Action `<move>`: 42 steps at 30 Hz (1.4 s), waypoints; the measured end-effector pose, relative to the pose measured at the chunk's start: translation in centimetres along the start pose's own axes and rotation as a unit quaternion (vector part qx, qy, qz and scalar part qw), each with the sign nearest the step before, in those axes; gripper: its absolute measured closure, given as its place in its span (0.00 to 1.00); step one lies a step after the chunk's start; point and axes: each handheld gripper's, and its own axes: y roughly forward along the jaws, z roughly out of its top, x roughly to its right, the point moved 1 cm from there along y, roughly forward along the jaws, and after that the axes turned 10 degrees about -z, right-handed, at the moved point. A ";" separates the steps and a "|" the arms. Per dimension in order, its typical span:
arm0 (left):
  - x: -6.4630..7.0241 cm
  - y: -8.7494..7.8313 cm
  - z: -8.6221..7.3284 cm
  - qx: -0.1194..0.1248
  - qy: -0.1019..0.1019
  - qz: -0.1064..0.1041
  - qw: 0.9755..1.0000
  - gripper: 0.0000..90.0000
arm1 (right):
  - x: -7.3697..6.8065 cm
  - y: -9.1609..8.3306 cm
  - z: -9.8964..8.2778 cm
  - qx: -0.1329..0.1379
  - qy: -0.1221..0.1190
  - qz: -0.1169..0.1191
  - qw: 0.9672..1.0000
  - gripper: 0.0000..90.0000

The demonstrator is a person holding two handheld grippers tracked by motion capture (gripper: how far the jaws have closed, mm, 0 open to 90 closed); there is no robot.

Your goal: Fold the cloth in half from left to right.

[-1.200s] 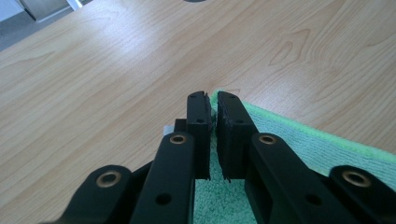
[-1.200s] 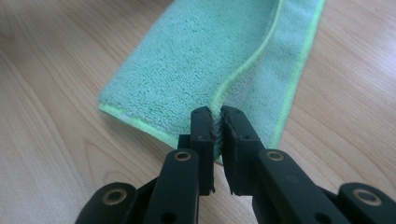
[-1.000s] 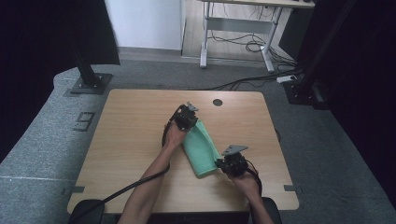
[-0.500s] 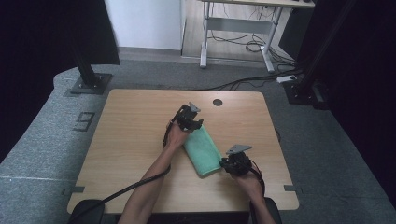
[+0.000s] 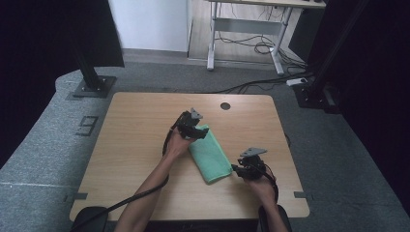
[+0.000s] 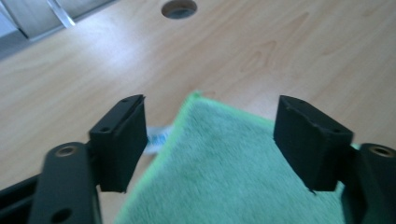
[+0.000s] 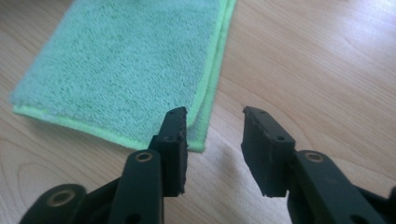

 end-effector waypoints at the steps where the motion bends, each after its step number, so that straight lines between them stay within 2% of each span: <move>1: 0.1 -0.2 -0.3 -0.002 0.001 0.000 1.000 0.27 | -0.1 0.1 0.1 0.003 0.000 0.000 1.000 0.62; 5: 0.9 -0.9 -1.6 -0.007 -0.006 -0.014 1.000 0.23 | -0.2 0.7 0.5 0.006 0.011 0.002 1.000 0.51; 9: 2.2 -1.4 -3.0 -0.011 -0.002 -0.018 1.000 0.20 | -0.5 1.4 1.0 0.009 0.009 0.006 1.000 0.46; 15: 3.8 -2.0 -4.8 -0.012 0.000 -0.022 1.000 0.19 | -0.5 2.5 1.2 -0.017 -0.010 0.007 1.000 0.44; 20: 4.1 -1.7 -5.8 -0.022 0.001 -0.012 1.000 0.18 | 0.2 2.2 0.7 -0.026 -0.008 -0.005 1.000 0.43; 23: 4.0 -1.6 -6.1 -0.019 -0.006 -0.012 1.000 0.18 | 0.9 2.2 0.3 -0.036 -0.005 -0.019 0.999 0.43; 26: 4.2 -2.0 -6.2 -0.012 -0.004 -0.008 1.000 0.18 | 1.3 2.1 0.2 -0.037 0.000 -0.022 0.999 0.43; 29: 4.7 -2.7 -6.2 -0.006 0.001 -0.007 1.000 0.18 | 1.4 1.8 0.6 -0.026 -0.005 -0.022 0.999 0.42; 32: 5.2 -3.4 -6.5 -0.003 -0.003 -0.003 1.000 0.17 | 1.3 1.8 1.0 -0.012 -0.005 -0.015 1.000 0.40; 37: 5.8 -3.8 -7.5 -0.007 -0.014 0.002 1.000 0.16 | 0.9 2.4 1.4 -0.013 -0.019 -0.007 1.000 0.39; 42: 6.1 -3.5 -8.3 -0.012 -0.031 0.003 0.999 0.16 | 1.0 3.3 0.9 -0.029 -0.030 -0.004 0.999 0.38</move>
